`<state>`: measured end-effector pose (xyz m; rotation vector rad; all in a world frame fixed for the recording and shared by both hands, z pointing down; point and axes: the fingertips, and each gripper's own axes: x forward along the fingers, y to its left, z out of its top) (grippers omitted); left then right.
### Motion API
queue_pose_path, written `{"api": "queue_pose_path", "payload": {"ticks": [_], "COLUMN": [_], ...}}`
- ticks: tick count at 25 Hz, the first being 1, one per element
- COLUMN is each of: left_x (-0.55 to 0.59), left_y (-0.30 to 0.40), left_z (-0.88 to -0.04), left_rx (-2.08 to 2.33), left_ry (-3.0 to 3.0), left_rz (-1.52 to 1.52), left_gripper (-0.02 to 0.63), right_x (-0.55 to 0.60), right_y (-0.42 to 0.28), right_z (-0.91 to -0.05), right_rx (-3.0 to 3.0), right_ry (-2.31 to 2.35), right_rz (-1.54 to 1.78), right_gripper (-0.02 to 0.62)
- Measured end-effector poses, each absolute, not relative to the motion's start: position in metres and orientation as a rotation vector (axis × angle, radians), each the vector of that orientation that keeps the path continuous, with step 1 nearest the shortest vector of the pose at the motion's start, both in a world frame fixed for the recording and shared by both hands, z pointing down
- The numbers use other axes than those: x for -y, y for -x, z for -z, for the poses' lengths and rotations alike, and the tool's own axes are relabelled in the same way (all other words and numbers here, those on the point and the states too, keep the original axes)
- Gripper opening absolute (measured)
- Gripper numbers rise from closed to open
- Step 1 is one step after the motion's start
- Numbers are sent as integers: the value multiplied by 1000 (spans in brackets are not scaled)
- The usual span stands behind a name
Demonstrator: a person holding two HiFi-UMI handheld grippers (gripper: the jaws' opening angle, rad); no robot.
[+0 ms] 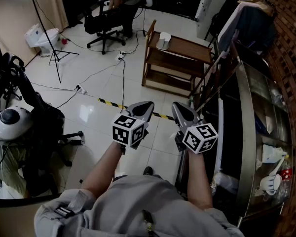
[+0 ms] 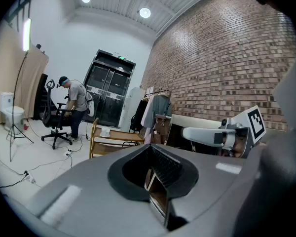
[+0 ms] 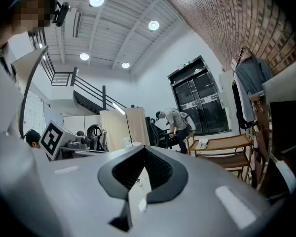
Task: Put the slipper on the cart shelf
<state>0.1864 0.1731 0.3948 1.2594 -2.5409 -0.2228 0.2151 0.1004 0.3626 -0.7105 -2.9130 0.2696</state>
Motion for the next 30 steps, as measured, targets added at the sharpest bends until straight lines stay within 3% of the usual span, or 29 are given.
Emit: {"api": "queue_pose_path", "payload": {"ticks": [13, 30], "left_x": [-142, -139], "left_y": [-96, 117], "left_z": [-404, -438], "left_rx": [2540, 2436], "left_ry": [-1198, -1326], "left_rz": [206, 206], "left_gripper": [8, 8], "right_x": [-51, -61], "right_y": [-137, 68], "right_z": [-389, -414], "right_rx": [2877, 2880], "right_ry": [679, 503], "right_rz": [-362, -347], "right_gripper": [0, 0]}}
